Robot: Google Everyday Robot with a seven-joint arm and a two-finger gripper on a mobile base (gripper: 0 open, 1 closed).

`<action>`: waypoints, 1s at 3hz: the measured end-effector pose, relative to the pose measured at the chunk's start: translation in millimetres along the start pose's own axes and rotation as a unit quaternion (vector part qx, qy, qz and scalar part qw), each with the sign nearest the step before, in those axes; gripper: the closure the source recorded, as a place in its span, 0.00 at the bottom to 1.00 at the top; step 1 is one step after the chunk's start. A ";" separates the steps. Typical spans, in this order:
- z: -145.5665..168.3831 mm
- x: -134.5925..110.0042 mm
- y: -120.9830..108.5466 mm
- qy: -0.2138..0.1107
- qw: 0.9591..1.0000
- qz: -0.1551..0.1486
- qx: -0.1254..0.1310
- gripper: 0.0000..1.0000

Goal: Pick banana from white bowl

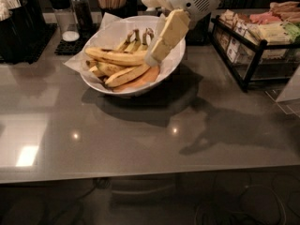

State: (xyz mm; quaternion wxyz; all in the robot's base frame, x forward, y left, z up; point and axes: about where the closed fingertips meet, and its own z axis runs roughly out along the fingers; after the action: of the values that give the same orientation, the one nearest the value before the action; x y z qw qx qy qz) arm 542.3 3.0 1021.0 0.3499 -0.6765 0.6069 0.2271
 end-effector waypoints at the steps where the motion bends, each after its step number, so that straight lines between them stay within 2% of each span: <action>1: 5.5 -0.6 -1.5 -0.001 1.000 -0.001 -0.004 0.00; 2: 3.0 2.9 0.2 -0.002 1.000 0.008 0.007 0.00; 3: 48.1 -4.4 -33.0 -0.040 0.999 0.016 0.009 0.00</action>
Offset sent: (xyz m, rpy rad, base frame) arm -0.0009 -0.0114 -0.0049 0.0158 0.0002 -0.0651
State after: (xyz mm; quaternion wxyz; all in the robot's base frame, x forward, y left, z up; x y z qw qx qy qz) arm 579.6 42.6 999.3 0.3763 -0.6540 0.6052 0.2535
